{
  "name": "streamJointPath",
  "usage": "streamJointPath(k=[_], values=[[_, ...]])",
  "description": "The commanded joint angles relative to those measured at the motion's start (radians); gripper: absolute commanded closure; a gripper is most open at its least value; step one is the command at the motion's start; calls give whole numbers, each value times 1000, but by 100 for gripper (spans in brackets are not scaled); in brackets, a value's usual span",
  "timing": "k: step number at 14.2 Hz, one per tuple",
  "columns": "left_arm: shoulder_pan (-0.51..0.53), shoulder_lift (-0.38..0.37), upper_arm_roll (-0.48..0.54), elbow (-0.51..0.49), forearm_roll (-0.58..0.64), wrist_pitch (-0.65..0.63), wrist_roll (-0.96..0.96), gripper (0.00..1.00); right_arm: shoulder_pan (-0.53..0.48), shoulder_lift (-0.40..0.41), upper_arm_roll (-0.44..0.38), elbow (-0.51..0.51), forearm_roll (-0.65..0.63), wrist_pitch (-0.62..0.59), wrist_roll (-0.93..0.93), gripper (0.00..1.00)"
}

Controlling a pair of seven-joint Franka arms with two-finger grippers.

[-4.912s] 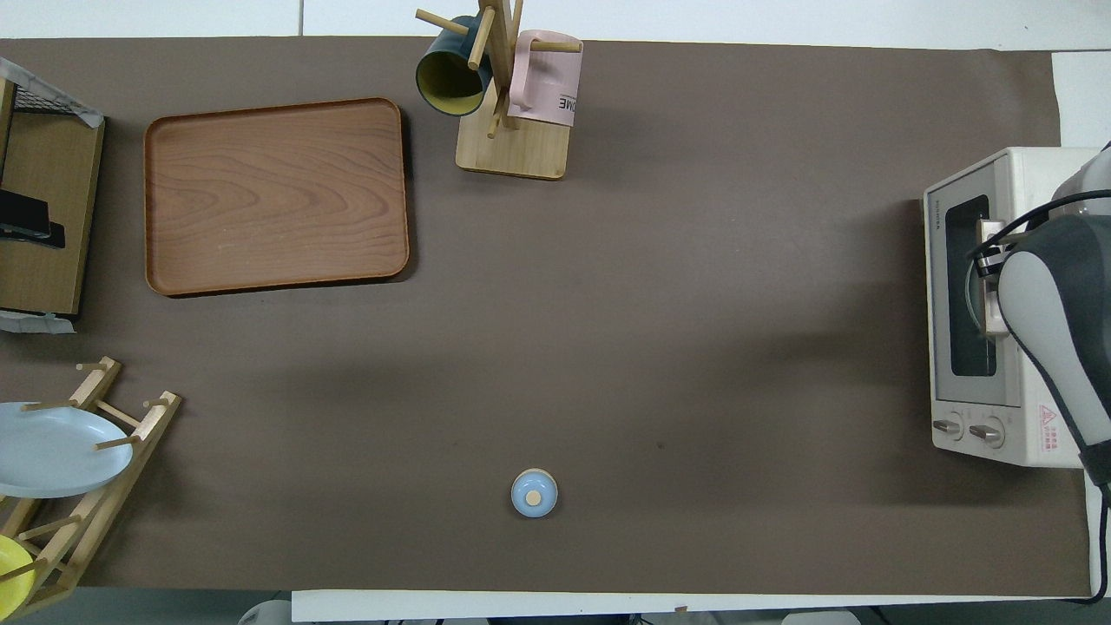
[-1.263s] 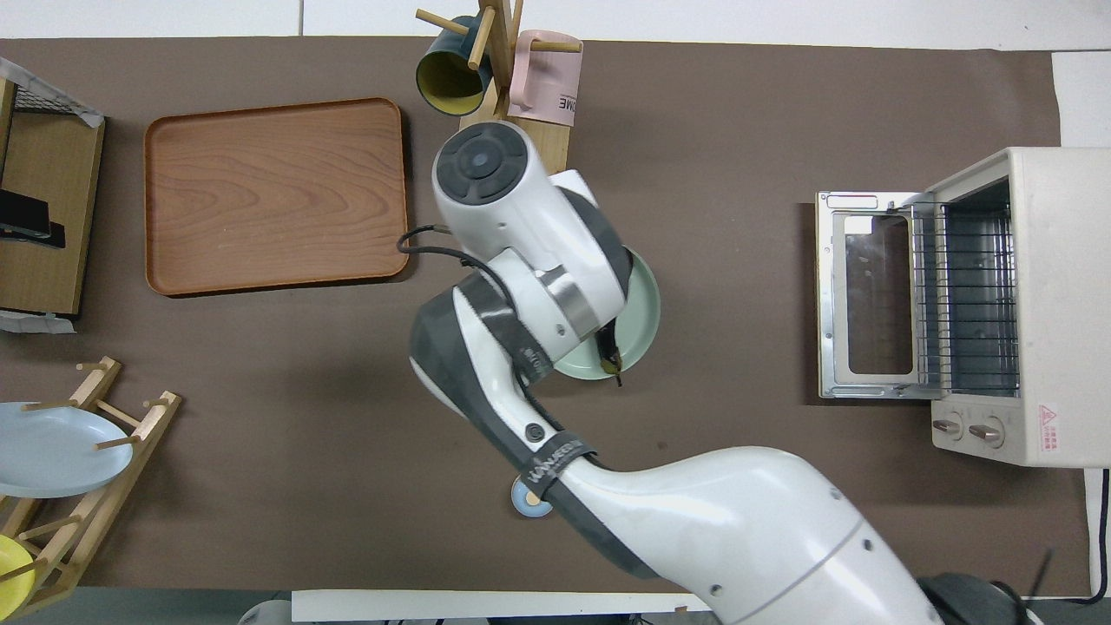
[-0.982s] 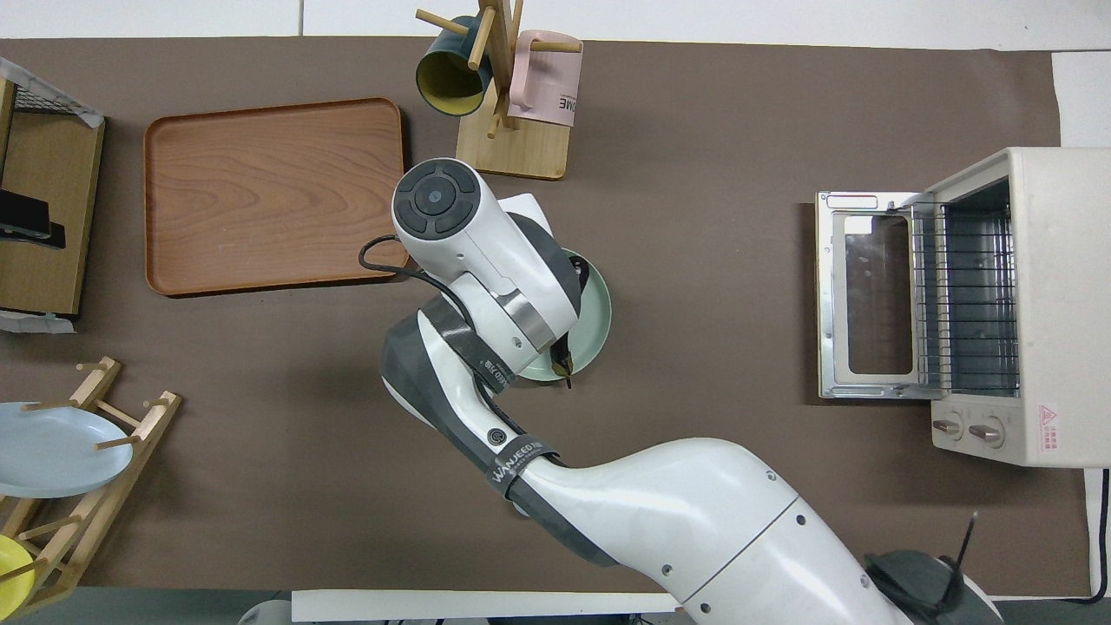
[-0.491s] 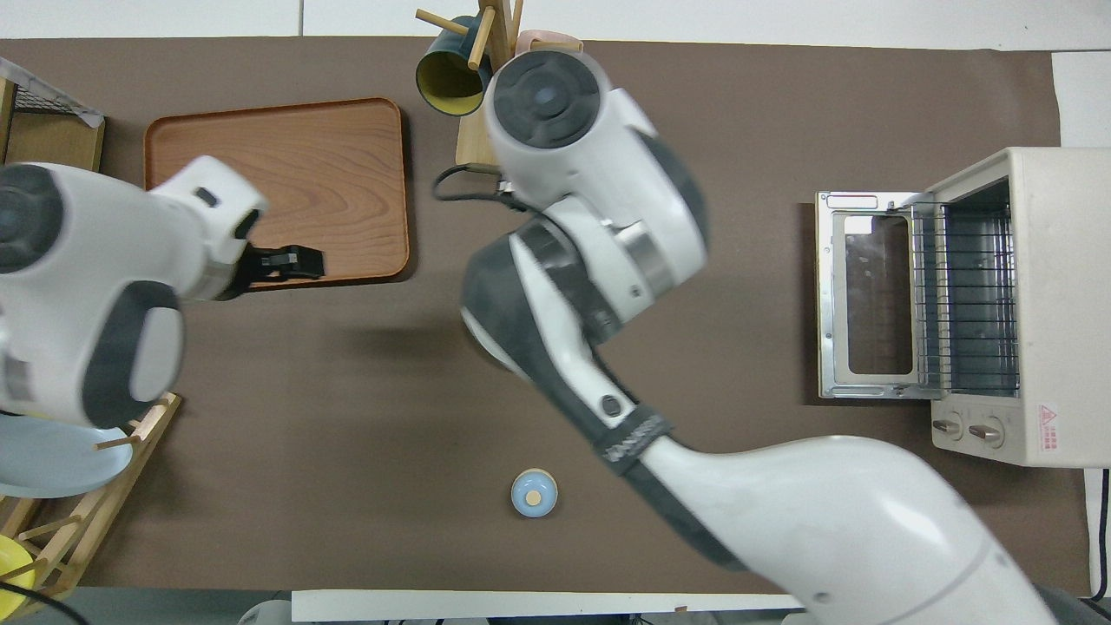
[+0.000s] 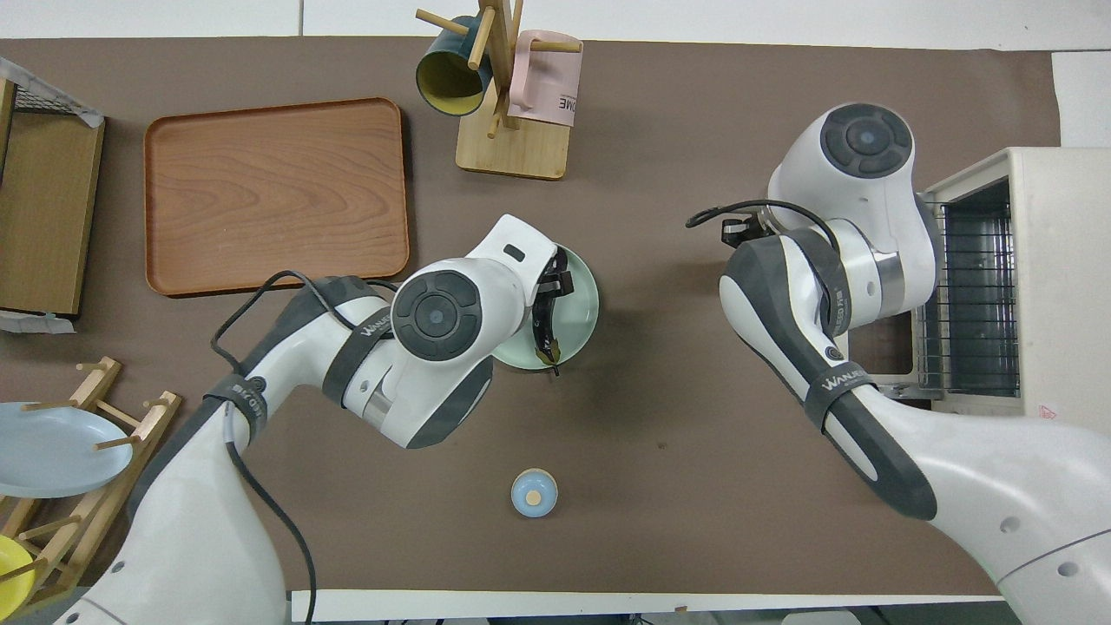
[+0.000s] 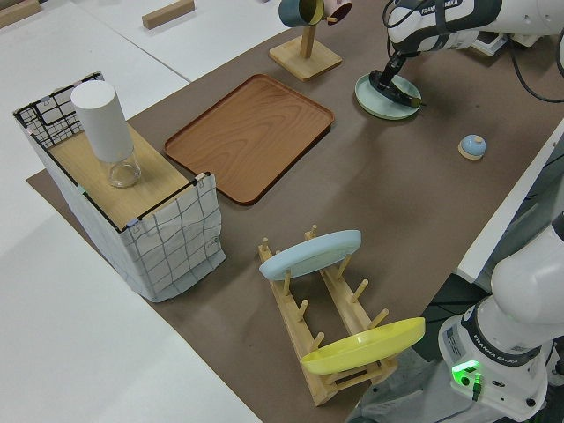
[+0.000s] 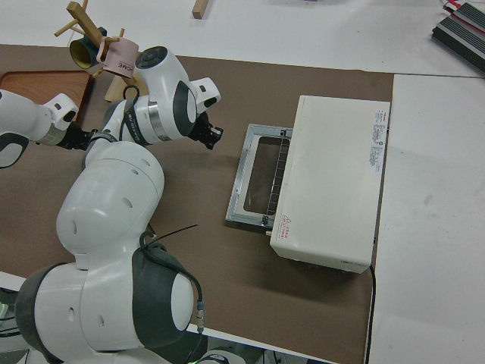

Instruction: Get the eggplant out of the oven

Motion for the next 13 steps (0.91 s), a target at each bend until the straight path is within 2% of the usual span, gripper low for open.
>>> streamJointPath(k=[1,3,7,9,11,13], values=[[-19,39,20,19,-28,28,-4,42,-29,-36,18,-55,-62,18,-41,100],[-19,39,19,18,-34,27,-5,61,-40,-36,18,-83,-70,46,-47,100],[-42,36,20,12,-45,13,-28,89,-67,-36,16,-81,-121,27,-98,100],[-42,36,20,19,-45,4,-42,92,-64,-36,18,-49,-133,-29,-112,100],[-25,18,25,50,-45,-65,-45,94,-66,-39,16,-12,-136,-86,-154,100],[26,-40,34,62,-45,-137,-32,95,-83,-42,15,43,-138,-159,-220,100]])
